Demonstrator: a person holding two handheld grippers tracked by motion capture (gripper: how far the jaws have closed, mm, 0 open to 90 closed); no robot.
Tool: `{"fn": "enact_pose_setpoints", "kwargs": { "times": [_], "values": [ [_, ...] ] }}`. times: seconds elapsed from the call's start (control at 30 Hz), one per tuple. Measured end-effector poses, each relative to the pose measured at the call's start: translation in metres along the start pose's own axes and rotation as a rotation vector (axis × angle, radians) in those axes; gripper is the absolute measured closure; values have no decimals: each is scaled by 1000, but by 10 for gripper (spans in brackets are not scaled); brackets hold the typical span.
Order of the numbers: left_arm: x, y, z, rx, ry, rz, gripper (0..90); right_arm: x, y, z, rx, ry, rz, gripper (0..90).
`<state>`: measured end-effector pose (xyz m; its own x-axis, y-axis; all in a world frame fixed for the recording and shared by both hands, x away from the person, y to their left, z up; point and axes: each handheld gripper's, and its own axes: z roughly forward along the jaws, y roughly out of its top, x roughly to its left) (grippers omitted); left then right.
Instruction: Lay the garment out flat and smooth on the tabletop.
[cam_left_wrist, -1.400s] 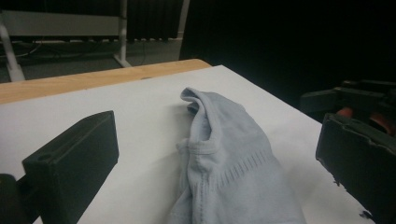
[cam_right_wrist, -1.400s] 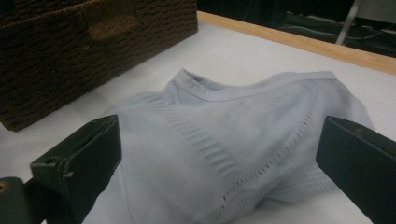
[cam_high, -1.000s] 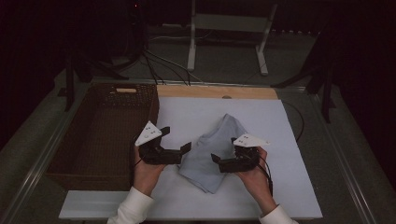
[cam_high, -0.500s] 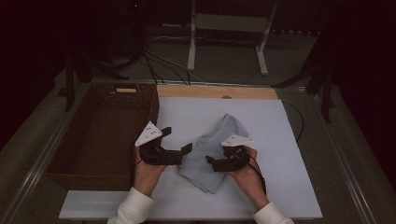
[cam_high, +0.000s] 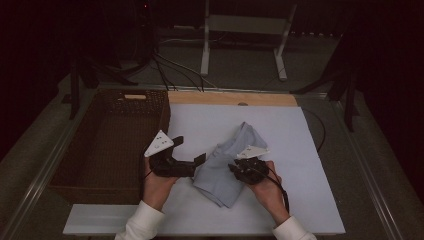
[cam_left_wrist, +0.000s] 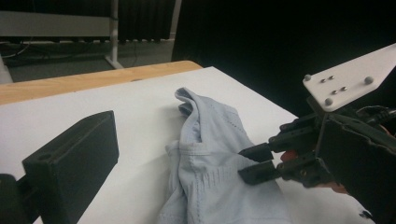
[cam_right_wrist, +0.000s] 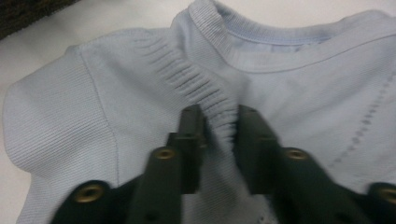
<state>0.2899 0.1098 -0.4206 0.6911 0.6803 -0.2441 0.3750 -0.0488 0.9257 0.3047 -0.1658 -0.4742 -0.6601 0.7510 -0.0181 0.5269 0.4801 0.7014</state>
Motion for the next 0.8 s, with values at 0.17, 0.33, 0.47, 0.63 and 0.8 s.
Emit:
{"fn": "enact_pose_setpoints", "kwargs": {
  "times": [0.17, 0.33, 0.47, 0.63, 0.8],
  "values": [
    [0, 0, 0, 2, -1, 1, 5, -3, 1, -10, -28, -1, 2, 877],
    [0, 0, 0, 2, -2, 1, 5, -6, -1, -17, -30, -2, -10, 884],
    [0, 0, -1, -3, 0, -3, 5, -7, -3, -25, -41, -20, -21, 885],
    [0, 0, -1, -4, -1, -3, 6, -13, -9, -36, -51, -42, -16, 884],
    [0, 0, -1, -5, -1, -4, 5, -23, -15, -47, -69, -65, 11, 884]
  ]
}}
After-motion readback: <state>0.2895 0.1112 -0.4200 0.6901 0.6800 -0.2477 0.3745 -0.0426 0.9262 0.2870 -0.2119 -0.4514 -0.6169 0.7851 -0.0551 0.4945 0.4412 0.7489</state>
